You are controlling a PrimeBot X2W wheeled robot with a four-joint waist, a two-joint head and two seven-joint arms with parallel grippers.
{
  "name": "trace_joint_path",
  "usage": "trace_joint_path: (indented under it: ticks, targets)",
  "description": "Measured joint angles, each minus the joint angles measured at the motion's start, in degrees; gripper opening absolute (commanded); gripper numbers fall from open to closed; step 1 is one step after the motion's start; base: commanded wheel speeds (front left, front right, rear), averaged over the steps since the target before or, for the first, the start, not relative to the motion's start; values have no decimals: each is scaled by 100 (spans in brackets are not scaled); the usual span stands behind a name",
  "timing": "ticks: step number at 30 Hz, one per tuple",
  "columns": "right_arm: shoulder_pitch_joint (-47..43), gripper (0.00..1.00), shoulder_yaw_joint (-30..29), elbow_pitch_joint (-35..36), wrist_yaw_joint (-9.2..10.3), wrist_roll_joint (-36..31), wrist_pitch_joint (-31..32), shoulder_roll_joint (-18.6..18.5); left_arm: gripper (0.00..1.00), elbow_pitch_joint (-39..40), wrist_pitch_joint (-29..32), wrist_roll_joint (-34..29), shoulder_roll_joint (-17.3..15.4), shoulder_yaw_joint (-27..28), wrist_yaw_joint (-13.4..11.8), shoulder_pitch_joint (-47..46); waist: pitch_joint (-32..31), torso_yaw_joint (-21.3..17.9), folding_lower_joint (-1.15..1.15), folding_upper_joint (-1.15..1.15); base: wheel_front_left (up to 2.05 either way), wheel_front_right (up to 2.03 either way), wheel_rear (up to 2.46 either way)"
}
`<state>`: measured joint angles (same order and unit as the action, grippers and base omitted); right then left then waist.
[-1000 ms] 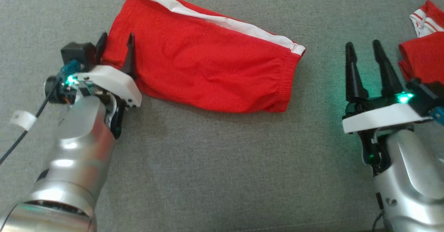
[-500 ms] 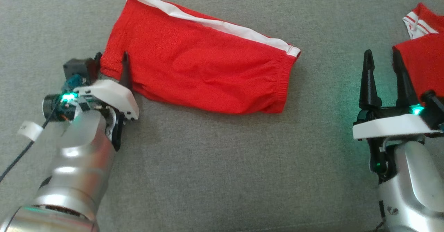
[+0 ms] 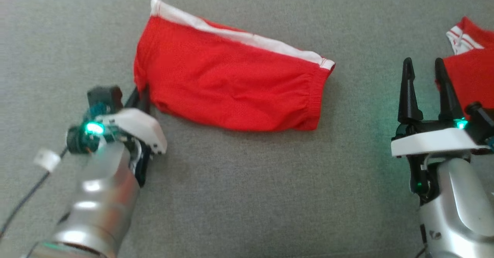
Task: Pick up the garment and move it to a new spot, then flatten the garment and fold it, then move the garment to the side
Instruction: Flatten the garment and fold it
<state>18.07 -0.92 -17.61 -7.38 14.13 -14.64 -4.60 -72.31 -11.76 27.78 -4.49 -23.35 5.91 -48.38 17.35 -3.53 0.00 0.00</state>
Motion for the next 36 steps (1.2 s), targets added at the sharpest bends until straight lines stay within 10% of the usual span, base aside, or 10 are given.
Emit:
trace_joint_path:
  ticks: [16, 17, 18, 19, 20, 36]
  targets:
    - [-903, 100, -64, -476, 0, -111, 1, 67, 0, 1481, -254, 160, 154, 416, -348, 2497, -1176, 768, -2, 0, 0, 0, 0]
    - [-923, 100, -9, -478, 0, -111, 1, 71, 40, 1612, -254, 124, 154, 457, -389, 2660, -1212, 818, -2, 0, 0, 0, 0]
    - [-933, 100, 58, -491, 0, -111, 1, 80, 40, 1735, -254, 92, 153, 475, -415, 2802, -1237, 866, -2, 0, 0, 0, 0]
    - [-932, 100, 127, -505, 0, -111, 1, 90, 87, 1851, -254, 47, 154, 478, -449, 2915, -1253, 908, -2, 0, 0, 0, 0]
    - [-929, 100, 230, -508, 0, -111, 1, 97, 100, 1974, -254, -5, 153, 480, -482, 3011, -1260, 950, -1, 0, 0, 0, 0]
    - [36, 100, 1054, -2145, 0, 37, 12, 124, 100, 3065, -254, -231, 196, 82, -542, 3465, -989, 1833, 0, 0, 0, 0, 0]
